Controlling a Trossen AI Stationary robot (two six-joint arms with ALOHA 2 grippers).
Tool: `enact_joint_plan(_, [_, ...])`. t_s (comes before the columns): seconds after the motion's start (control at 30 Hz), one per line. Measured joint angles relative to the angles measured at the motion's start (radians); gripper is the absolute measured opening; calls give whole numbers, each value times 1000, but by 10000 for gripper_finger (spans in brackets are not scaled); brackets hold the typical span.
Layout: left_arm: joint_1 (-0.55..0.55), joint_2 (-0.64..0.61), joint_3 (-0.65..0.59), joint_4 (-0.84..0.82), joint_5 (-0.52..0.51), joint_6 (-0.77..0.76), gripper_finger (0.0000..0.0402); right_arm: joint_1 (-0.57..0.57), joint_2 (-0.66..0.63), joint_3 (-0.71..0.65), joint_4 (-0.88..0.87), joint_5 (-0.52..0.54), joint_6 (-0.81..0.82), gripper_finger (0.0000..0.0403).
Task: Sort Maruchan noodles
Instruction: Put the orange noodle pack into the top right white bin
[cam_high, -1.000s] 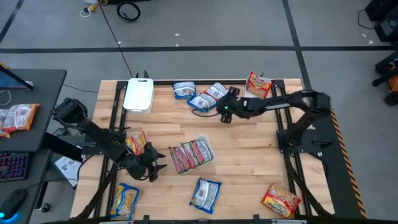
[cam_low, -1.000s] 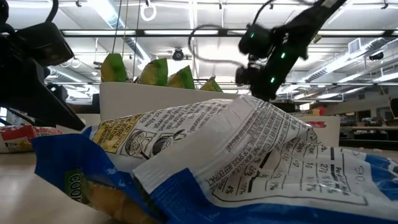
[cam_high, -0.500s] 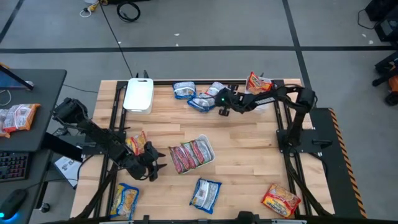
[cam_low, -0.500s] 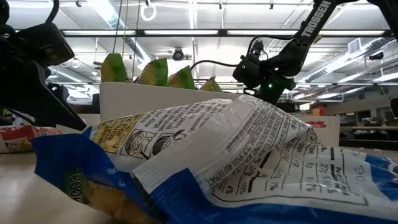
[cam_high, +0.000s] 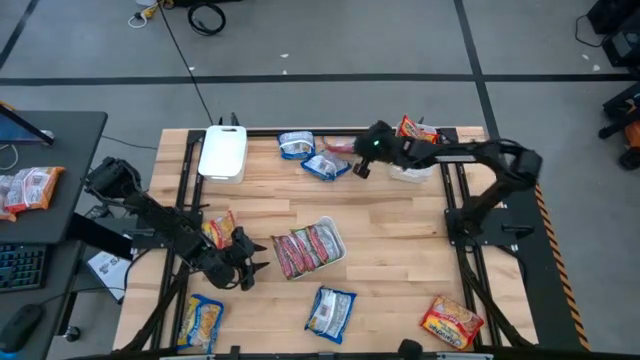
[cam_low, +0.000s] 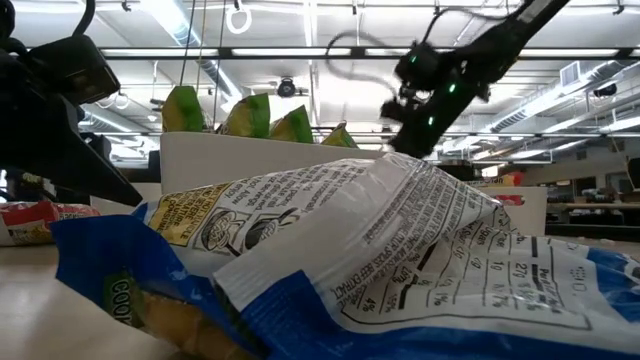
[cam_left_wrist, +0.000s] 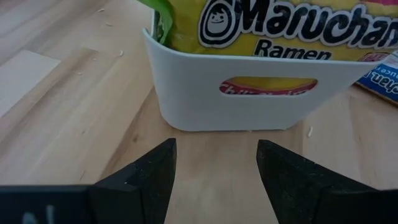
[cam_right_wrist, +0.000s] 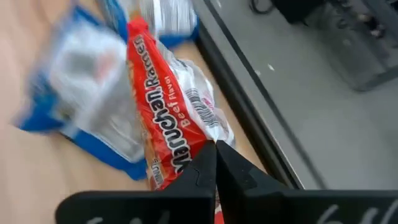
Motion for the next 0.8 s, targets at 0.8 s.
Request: enact_joint_plan(0.8, [35,-2,29,15,-107,102,227,98,-392,1,-711,-207,345,2])
